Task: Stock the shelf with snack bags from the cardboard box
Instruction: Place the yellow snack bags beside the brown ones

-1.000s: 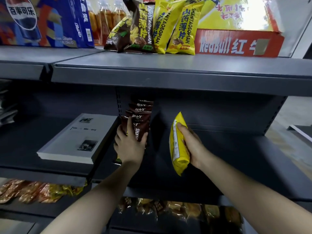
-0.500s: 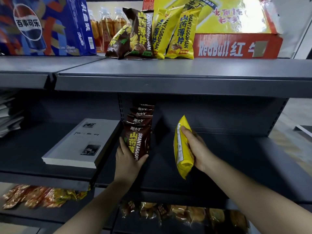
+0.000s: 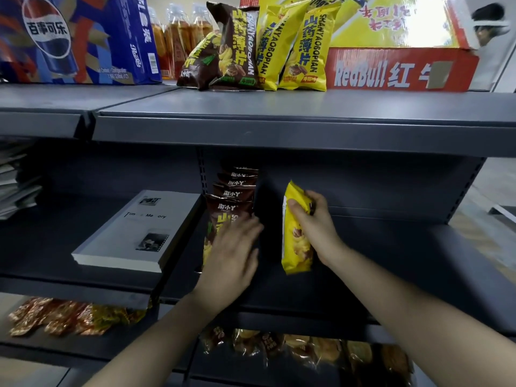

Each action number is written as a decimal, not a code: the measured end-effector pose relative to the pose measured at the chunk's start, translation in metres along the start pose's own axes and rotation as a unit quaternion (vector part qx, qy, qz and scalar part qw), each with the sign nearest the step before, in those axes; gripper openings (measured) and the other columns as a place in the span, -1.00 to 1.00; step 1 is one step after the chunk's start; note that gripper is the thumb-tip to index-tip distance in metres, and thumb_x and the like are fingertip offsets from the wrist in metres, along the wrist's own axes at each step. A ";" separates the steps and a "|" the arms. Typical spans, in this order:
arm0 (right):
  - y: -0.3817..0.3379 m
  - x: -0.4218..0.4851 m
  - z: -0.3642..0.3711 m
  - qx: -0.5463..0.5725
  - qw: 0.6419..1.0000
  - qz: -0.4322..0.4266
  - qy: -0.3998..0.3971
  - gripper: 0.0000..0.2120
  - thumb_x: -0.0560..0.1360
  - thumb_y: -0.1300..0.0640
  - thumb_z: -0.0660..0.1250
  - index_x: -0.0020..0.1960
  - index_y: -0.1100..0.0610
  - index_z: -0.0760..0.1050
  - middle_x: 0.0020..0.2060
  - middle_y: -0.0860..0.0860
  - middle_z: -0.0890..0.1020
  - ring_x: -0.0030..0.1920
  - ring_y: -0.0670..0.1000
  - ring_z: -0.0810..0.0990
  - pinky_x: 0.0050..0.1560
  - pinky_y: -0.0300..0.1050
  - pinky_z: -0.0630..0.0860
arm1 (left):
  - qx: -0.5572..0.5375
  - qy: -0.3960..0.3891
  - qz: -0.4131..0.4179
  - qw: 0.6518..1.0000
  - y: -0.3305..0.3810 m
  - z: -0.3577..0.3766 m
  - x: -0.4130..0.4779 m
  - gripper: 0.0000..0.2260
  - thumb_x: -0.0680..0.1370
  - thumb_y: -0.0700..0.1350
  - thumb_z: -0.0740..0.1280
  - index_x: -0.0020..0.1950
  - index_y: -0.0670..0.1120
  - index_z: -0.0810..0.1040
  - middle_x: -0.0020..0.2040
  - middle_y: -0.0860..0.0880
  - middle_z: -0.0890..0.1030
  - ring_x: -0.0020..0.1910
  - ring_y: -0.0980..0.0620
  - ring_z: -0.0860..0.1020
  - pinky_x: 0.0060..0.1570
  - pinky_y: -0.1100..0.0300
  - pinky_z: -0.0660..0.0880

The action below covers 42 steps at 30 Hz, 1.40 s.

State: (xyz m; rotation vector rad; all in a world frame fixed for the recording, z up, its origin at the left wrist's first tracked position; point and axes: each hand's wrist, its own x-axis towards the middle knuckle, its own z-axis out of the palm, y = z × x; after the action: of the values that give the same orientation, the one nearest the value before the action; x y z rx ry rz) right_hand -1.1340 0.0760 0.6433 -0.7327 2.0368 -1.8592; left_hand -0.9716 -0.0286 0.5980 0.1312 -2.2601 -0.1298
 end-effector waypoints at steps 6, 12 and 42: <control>0.004 0.040 0.020 -0.099 0.991 -0.055 0.064 -0.40 0.47 -0.01 0.40 0.40 0.08 0.21 0.27 0.11 0.42 0.21 0.07 0.48 0.24 -0.06 0.43 | -0.007 -0.142 0.016 0.990 0.017 0.029 0.019 -0.72 0.51 -0.10 0.21 0.19 -0.07 0.55 0.20 -0.04 0.52 0.05 -0.05 0.58 0.02 0.05 0.57; 0.005 0.072 0.037 -0.204 0.968 -0.071 0.124 -0.40 0.42 -0.08 0.44 0.28 0.18 0.27 0.21 0.15 0.46 0.23 0.19 0.46 0.12 0.10 0.49 | -0.103 -0.242 -0.217 0.940 0.018 0.060 0.047 -0.68 0.58 -0.11 0.20 0.34 -0.01 0.43 0.31 -0.03 0.42 0.28 -0.04 0.42 0.17 0.09 0.43; 0.070 0.122 0.053 -0.262 0.964 -0.045 -0.026 -0.74 0.38 0.21 0.44 0.05 0.18 0.50 -0.10 0.09 0.68 -0.04 0.14 0.65 -0.04 0.04 0.56 | 0.005 0.020 -0.462 0.887 -0.013 0.173 0.080 -0.53 0.56 -0.03 0.20 0.45 -0.11 0.27 0.12 -0.09 0.56 0.14 -0.08 0.55 0.06 0.05 0.51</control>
State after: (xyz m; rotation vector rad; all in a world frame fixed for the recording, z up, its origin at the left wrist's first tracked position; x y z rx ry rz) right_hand -1.2197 -0.0321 0.5829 -1.0017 2.5248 -1.3193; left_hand -1.1555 -0.0437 0.5468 1.1974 -1.9718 -0.6064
